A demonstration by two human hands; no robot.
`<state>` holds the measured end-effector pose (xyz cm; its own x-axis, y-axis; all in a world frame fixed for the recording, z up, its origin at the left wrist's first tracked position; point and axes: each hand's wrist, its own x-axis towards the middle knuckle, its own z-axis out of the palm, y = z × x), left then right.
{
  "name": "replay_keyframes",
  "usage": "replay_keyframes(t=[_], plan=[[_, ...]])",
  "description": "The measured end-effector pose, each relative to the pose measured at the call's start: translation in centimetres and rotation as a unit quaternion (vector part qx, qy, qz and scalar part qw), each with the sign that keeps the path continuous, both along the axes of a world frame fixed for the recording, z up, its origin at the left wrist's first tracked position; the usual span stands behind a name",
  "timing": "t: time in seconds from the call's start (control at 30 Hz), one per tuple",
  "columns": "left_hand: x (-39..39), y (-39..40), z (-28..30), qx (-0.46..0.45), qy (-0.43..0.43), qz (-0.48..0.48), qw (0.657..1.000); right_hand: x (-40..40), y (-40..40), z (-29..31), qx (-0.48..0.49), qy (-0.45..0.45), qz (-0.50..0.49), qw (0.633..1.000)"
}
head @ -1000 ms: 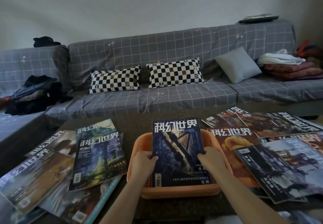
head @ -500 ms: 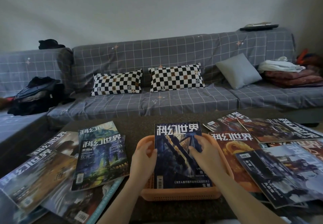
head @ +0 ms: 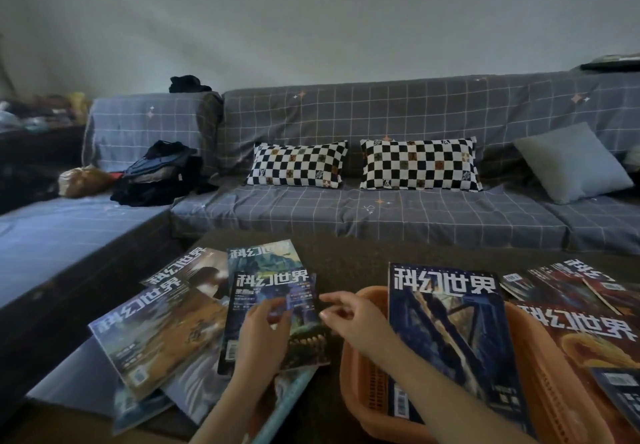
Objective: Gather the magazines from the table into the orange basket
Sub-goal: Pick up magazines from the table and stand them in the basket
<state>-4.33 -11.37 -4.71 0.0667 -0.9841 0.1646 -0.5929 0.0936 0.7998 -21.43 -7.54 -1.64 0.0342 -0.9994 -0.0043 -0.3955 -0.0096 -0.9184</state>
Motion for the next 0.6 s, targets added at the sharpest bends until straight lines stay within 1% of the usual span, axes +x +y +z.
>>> replay_keyframes(t=[0.07, 0.13, 0.23, 0.27, 0.33, 0.43, 0.5, 0.57, 0.6], plan=[[1.7, -1.2, -1.1, 0.021, -0.034, 0.026, 0.999, 1.6, -1.9, -0.6, 0.029, 0.038, 0.014, 0.999], [3.1, -2.1, -2.2, 0.037, -0.078, 0.044, 0.995, 2.7, -3.9, -0.9, 0.044, 0.111, 0.019, 0.993], [4.8, -3.2, -3.7, 0.043, -0.116, 0.078, 0.989, 4.4, -6.5, -1.3, 0.102, 0.203, 0.060, 0.972], [5.3, -3.5, -4.0, 0.048, -0.113, 0.088, 0.989, 4.9, -7.2, -1.6, 0.127, 0.226, 0.076, 0.963], [6.1, -4.0, -4.2, 0.052, -0.066, 0.095, 0.992, 5.7, -8.2, -2.2, 0.163, 0.265, 0.099, 0.945], [7.2, -4.9, -4.1, 0.079, -0.001, 0.100, 0.992, 5.9, -9.3, -3.1, 0.183, 0.323, 0.088, 0.924], [8.0, -5.5, -4.1, 0.110, 0.003, 0.092, 0.990, 5.8, -9.8, -3.1, 0.188, 0.322, 0.062, 0.926], [8.6, -5.7, -4.4, 0.119, 0.003, 0.070, 0.990, 5.7, -9.8, -3.0, 0.194, 0.296, 0.039, 0.934], [8.8, -5.6, -4.6, 0.118, 0.016, 0.056, 0.991, 5.7, -9.8, -3.1, 0.193, 0.280, 0.025, 0.940]])
